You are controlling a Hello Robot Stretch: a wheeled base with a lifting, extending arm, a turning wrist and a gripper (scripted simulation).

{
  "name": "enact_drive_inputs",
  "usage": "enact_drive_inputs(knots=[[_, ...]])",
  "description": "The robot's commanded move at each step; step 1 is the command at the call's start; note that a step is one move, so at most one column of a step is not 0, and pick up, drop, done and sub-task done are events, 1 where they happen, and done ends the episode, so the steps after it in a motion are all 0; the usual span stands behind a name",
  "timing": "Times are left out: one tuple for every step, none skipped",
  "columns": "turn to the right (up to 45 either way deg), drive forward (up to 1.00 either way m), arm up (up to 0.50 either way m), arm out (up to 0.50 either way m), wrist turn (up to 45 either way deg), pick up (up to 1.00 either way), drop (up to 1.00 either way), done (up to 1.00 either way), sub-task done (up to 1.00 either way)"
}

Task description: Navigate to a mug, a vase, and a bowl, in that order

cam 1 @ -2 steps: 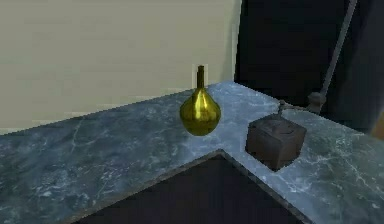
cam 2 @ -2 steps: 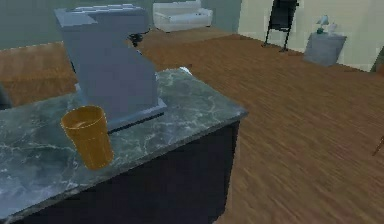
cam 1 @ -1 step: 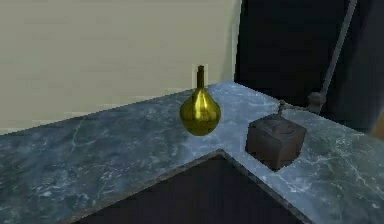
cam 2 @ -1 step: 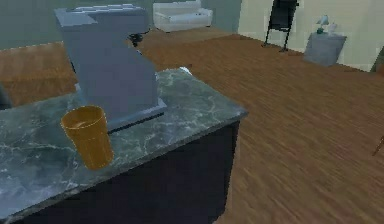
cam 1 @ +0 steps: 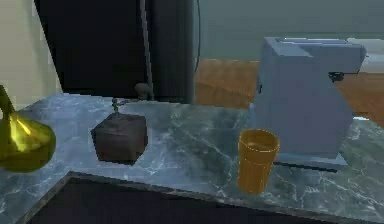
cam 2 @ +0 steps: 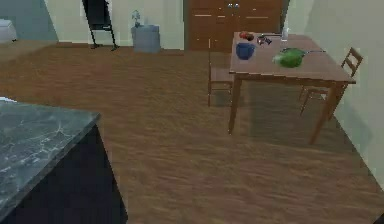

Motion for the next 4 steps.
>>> enact_drive_inputs(knots=[[45.0, 0.0, 0.0, 0.0, 0.0, 0.0, 0.0, 0.0, 0.0], [45.0, 0.0, 0.0, 0.0, 0.0, 0.0, 0.0, 0.0, 0.0], [9.0, 0.0, 0.0, 0.0, 0.0, 0.0, 0.0, 0.0, 0.0], [0.0, 0.9, 0.0, 0.0, 0.0, 0.0, 0.0, 0.0, 0.0]])
